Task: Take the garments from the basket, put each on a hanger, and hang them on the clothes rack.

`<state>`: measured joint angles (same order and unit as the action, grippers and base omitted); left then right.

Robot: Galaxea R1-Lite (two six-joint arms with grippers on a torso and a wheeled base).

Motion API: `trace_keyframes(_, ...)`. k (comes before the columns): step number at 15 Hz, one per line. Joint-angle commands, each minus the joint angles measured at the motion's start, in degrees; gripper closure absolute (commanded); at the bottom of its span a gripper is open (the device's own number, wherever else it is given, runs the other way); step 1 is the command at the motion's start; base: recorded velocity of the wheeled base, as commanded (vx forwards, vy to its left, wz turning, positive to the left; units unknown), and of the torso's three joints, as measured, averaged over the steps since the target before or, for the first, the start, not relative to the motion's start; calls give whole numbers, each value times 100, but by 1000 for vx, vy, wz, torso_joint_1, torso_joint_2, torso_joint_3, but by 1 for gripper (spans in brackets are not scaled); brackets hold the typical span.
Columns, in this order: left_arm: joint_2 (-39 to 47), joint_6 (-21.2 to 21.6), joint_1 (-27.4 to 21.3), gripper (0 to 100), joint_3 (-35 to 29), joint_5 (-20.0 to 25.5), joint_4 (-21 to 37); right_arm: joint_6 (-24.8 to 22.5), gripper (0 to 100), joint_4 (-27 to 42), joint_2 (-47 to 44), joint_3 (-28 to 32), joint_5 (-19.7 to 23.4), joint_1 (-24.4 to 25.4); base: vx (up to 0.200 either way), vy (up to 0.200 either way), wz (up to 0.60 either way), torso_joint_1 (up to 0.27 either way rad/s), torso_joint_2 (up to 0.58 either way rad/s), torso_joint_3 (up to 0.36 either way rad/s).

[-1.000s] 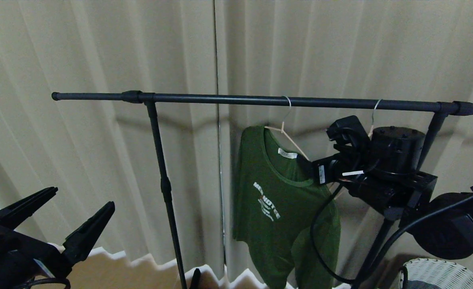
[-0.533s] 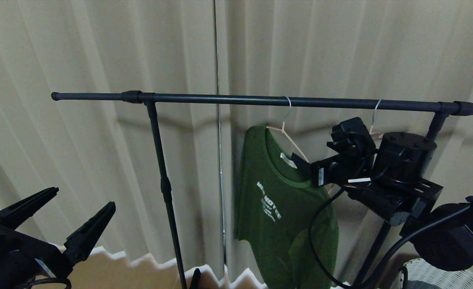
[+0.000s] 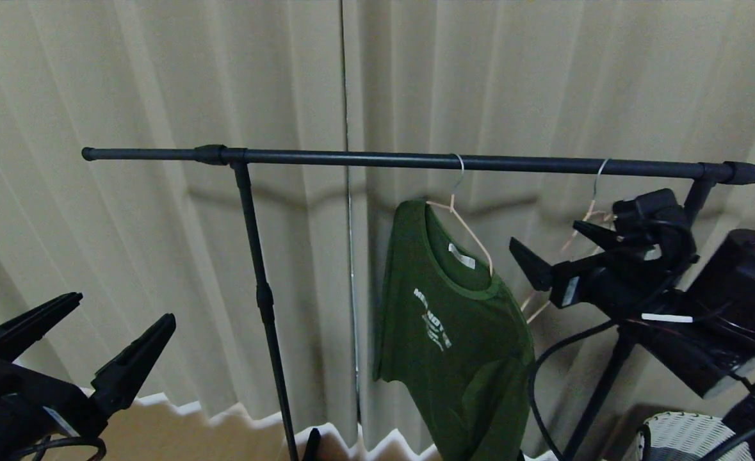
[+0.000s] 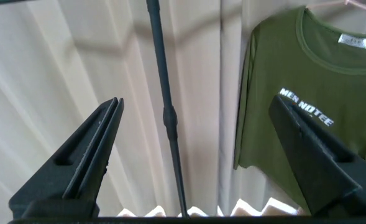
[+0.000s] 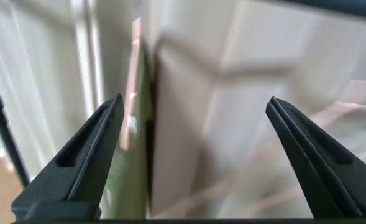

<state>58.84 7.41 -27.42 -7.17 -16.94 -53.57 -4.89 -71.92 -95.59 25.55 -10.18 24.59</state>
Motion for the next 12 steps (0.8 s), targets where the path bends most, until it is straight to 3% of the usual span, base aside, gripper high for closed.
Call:
trace_keyframes(1, -268, 6, 246, 0, 66, -28, 30, -21, 0, -155, 1007, -657, 7, -429, 0, 0, 0, 0, 0, 0)
trace_keyframes(3, -708, 76, 1160, 0, 128, -19, 584, -21, 0, -129, 1789, -1360, 7, -956, 0, 0, 0, 0, 0, 0)
trace_keyframes(5, -1209, 76, 1643, 0, 163, -2, 1138, -21, 0, -120, 2237, -2019, 7, -1202, 0, 0, 0, 0, 0, 0)
trace_keyframes(6, -1894, 67, 1898, 0, 233, 25, 1823, -21, 0, -94, 2721, -2555, -2, -1307, 0, 0, 0, 0, 0, 0)
trace_keyframes(7, -2448, 67, 1986, 0, 260, 7, 2439, -3, 0, 47, 2984, -2555, -54, -1378, 0, 0, 0, 0, 0, 0)
trace_keyframes(10, -4250, 67, 2223, 0, -48, -11, 4653, -21, 0, 2042, 4206, -2555, -177, -2002, 0, 0, 0, 0, 0, 0)
trace_keyframes(12, -5287, 67, 2267, 0, -487, 25, 6297, -21, 0, 3905, 5182, -2546, -177, -2213, 0, 0, 0, 0, 0, 0)
